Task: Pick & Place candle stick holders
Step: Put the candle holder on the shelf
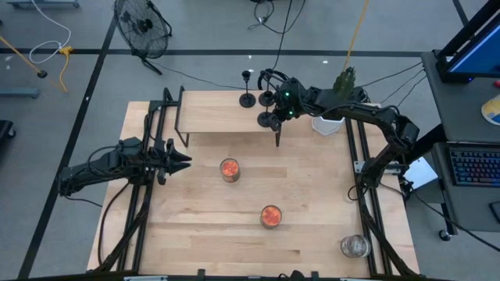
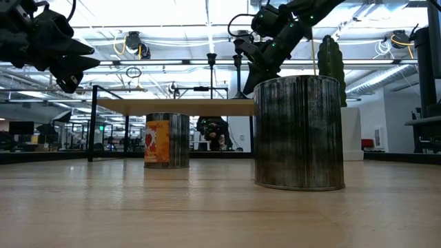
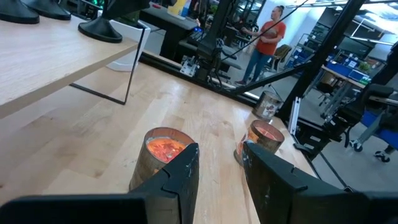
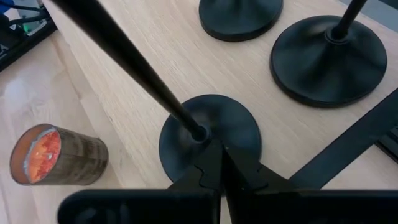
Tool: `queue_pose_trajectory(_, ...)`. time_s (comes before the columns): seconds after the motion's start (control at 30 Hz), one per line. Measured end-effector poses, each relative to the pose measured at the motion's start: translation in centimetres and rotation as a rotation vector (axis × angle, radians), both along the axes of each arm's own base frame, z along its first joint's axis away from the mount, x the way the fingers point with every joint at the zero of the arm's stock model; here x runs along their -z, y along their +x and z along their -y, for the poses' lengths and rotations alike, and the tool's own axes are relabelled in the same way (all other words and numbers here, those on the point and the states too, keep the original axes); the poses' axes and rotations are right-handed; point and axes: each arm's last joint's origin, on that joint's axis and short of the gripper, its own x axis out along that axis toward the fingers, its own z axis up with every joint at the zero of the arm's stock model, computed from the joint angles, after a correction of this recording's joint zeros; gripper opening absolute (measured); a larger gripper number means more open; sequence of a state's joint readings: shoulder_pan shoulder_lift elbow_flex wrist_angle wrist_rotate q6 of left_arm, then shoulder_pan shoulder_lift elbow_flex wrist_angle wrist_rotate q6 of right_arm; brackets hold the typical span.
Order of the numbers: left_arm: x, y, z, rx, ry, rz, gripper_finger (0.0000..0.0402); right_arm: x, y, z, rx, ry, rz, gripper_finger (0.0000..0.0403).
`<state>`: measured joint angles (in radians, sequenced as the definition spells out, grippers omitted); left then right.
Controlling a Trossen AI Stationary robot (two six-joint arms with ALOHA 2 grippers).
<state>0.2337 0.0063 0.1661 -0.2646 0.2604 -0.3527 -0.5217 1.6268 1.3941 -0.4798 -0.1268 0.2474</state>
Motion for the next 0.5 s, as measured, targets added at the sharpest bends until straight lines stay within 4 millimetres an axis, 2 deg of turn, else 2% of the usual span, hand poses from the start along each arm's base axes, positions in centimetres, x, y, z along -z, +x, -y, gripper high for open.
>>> queue_pose_trajectory(0.5,0.0,0.0,0.0,0.0,0.001,0.0,0.0129,-0.33,0.29,0.16,0.015,-0.005,0.049,0.0)
